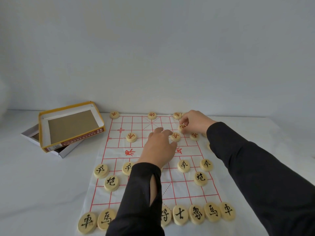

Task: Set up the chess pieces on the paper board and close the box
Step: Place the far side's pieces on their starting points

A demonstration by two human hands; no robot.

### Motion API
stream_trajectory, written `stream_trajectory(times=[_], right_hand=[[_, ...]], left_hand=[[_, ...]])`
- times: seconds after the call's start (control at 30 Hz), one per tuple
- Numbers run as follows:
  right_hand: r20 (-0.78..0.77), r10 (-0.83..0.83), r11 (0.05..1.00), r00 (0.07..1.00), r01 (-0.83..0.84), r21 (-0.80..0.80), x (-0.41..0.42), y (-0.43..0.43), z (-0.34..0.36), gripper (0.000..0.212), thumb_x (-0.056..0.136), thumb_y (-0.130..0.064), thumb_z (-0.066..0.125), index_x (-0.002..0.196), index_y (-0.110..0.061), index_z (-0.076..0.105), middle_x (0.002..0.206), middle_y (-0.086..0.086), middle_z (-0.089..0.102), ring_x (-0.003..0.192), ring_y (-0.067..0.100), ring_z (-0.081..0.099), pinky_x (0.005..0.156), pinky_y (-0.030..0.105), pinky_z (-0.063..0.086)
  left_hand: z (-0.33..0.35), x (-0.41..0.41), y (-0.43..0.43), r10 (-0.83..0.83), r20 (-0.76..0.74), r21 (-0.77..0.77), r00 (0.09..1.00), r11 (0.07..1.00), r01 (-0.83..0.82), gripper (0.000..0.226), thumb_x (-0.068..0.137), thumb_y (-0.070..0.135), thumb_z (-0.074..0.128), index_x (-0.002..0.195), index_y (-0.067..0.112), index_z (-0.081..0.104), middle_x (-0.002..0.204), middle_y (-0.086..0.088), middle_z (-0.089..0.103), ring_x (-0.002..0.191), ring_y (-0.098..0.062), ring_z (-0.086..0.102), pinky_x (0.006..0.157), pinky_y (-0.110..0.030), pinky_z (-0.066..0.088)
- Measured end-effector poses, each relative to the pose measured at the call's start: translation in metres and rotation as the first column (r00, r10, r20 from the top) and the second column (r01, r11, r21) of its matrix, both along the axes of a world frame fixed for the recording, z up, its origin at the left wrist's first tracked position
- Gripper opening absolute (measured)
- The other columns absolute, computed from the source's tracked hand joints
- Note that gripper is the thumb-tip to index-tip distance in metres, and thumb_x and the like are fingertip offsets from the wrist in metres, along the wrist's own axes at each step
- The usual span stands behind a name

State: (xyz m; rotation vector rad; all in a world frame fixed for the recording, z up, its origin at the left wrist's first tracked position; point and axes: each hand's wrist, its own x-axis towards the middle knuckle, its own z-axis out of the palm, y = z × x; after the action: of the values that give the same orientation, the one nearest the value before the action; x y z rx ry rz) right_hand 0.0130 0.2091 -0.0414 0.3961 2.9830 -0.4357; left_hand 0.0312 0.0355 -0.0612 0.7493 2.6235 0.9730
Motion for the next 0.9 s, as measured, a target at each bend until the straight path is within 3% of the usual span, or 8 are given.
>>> stream_trajectory(times=[0.17, 0.3, 0.5, 0.7, 0.9], right_hand=[[-0.025, -0.046, 0.998, 0.999, 0.045, -0.033, 0.005, -0.001, 0.0, 0.046, 0.083, -0.02, 0.068, 0.127, -0.018, 0.055, 0.116, 0.004, 0.057, 0.102, 0.019, 0.055, 0.084, 0.026, 0.043], [-0.136, -0.142, 0.987, 0.981, 0.129, -0.099, 0.02, 0.001, 0.005, 0.042, 0.088, -0.018, 0.062, 0.129, -0.016, 0.053, 0.114, 0.004, 0.057, 0.101, 0.02, 0.056, 0.085, 0.027, 0.044], [-0.315, -0.461, 0.87, 0.83, 0.352, -0.346, 0.067, 0.001, -0.003, 0.034, 0.092, -0.012, 0.051, 0.126, -0.014, 0.053, 0.115, 0.006, 0.06, 0.107, 0.023, 0.057, 0.091, 0.031, 0.046], [-0.322, -0.606, 0.789, 0.727, 0.496, -0.362, 0.106, 0.002, -0.011, 0.037, 0.092, -0.001, 0.042, 0.127, -0.009, 0.054, 0.127, 0.011, 0.057, 0.118, 0.028, 0.052, 0.098, 0.034, 0.042], [-0.243, -0.604, 0.793, 0.759, 0.543, -0.276, 0.129, 0.009, -0.029, 0.04, 0.092, -0.001, 0.042, 0.128, -0.012, 0.054, 0.13, 0.012, 0.053, 0.12, 0.029, 0.048, 0.098, 0.035, 0.041]], left_hand=[[0.0, 0.0, 0.0, -0.014, -0.006, -0.02, 1.0, 1.0, 0.014, 0.044, 0.094, 0.026, 0.048, 0.138, 0.023, 0.04, 0.148, 0.002, 0.03, 0.135, -0.019, 0.029, 0.107, -0.032, 0.03], [0.003, 0.006, 0.002, -0.048, -0.011, -0.022, 0.999, 0.999, 0.048, 0.045, 0.094, 0.024, 0.048, 0.138, 0.021, 0.039, 0.146, 0.001, 0.032, 0.133, -0.02, 0.031, 0.104, -0.032, 0.033], [0.008, 0.022, 0.007, -0.131, -0.03, -0.07, 0.991, 0.989, 0.128, 0.058, 0.093, 0.024, 0.049, 0.146, 0.022, 0.023, 0.149, -0.002, 0.029, 0.134, -0.022, 0.03, 0.105, -0.035, 0.033], [0.009, 0.031, 0.01, -0.15, -0.153, -0.109, 0.977, 0.985, 0.134, 0.063, 0.092, 0.024, 0.05, 0.147, 0.022, 0.018, 0.147, -0.002, 0.032, 0.134, -0.023, 0.028, 0.108, -0.037, 0.03], [0.003, 0.043, 0.004, -0.15, -0.289, -0.069, 0.946, 0.988, 0.136, 0.059, 0.093, 0.021, 0.048, 0.146, 0.022, 0.021, 0.148, 0.002, 0.029, 0.137, -0.018, 0.022, 0.112, -0.035, 0.027]])
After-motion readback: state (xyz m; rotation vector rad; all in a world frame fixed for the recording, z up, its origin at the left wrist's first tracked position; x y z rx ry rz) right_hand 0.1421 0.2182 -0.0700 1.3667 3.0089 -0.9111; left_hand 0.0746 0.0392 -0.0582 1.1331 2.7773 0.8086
